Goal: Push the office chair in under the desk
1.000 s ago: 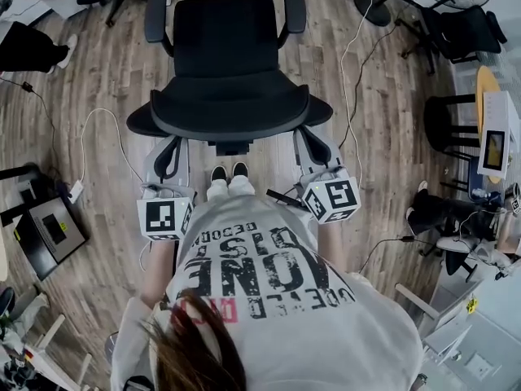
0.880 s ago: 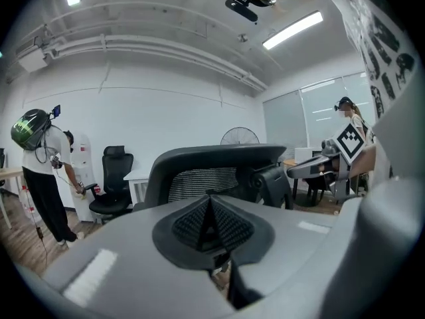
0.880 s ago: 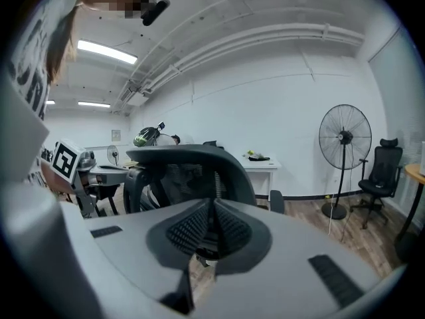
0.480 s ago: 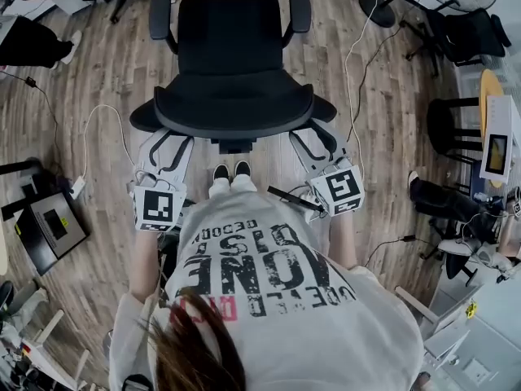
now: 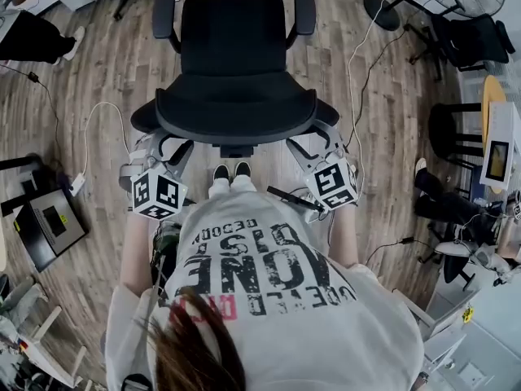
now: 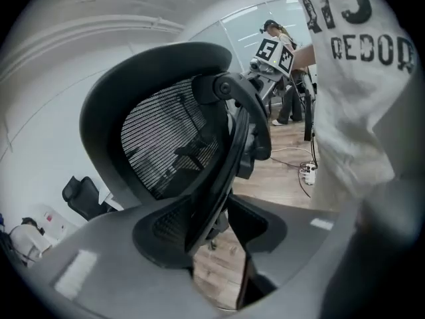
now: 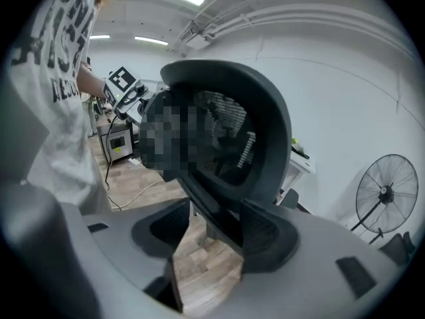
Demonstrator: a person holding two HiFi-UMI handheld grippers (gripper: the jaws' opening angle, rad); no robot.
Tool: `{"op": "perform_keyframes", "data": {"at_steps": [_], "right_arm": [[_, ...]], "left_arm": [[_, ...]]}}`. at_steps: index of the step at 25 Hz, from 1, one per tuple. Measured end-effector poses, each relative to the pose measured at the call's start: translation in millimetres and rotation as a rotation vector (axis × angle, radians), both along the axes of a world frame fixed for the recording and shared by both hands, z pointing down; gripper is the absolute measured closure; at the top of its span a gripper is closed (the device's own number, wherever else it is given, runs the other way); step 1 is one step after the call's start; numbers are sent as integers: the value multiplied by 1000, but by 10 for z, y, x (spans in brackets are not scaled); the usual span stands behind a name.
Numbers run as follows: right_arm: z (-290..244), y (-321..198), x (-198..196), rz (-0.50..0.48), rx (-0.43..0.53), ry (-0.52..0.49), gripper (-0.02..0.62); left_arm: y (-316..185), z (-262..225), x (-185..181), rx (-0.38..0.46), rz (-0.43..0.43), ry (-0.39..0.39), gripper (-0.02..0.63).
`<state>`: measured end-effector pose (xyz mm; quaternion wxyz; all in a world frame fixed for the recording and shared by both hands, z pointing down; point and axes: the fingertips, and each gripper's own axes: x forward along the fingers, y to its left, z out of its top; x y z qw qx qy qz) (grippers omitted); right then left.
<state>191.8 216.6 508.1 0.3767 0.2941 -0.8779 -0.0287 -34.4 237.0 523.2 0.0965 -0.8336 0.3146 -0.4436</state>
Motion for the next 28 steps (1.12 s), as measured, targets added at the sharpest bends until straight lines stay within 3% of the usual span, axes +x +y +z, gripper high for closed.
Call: {"op": "perform_keyframes", "data": {"at_steps": [7, 14, 28], "right_arm": [[122, -93, -28, -70, 121, 163, 387], [167, -8, -7, -83, 103, 182, 387], [172, -446, -105, -142, 131, 194, 388]], "left_arm": [[-102, 75, 9, -24, -6, 6, 413], [-24, 159, 18, -29, -10, -12, 411], [-497, 124, -70, -31, -54, -34, 407]]}}
